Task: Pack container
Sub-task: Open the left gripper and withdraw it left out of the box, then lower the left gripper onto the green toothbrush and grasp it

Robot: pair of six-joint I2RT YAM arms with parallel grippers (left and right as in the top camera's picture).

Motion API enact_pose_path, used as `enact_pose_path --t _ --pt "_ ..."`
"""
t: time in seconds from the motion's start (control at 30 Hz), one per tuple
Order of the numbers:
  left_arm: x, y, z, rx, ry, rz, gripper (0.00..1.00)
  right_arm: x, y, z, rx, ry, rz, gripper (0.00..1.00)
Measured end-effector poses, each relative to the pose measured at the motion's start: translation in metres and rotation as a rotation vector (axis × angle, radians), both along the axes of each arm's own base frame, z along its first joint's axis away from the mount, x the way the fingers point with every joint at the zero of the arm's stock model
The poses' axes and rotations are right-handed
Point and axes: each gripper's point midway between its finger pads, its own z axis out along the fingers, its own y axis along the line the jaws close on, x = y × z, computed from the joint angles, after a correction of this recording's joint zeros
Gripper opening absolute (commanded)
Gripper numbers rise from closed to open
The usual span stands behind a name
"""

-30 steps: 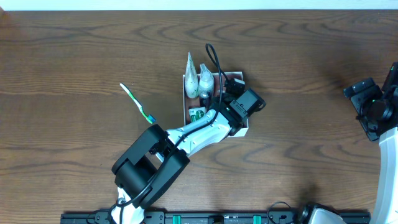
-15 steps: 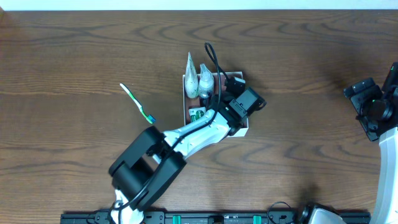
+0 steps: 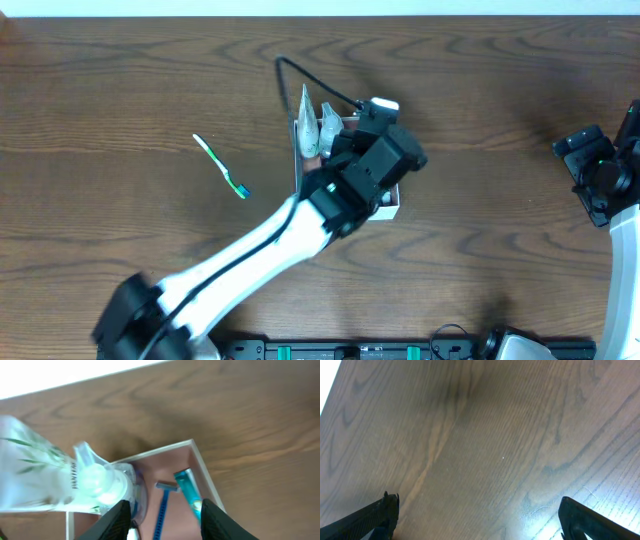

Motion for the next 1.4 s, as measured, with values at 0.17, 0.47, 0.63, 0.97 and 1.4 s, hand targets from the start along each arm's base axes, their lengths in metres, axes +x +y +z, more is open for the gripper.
enact_pose_path --t 0.17,0.47,0.63,0.97,1.4 --pt "-0.026 0.016 0.057 -0.073 -0.063 -0.025 0.46 0.000 0.000 0.000 0.000 0.000 0.000 0.99" --pt "-0.030 0.106 0.108 -0.048 -0.161 0.169 0.47 0.000 0.000 0.000 0.000 0.000 0.000 0.99" --pt "-0.005 0.168 0.087 0.024 -0.111 0.388 0.51 0.000 0.000 0.000 0.000 0.000 0.000 0.99" --pt "0.042 0.234 -0.016 0.040 0.166 0.661 0.55 0.000 0.000 0.000 0.000 0.000 0.000 0.99" --pt "0.047 0.262 -0.138 0.025 0.514 0.759 0.56 0.000 0.000 0.000 0.000 0.000 0.000 0.99"
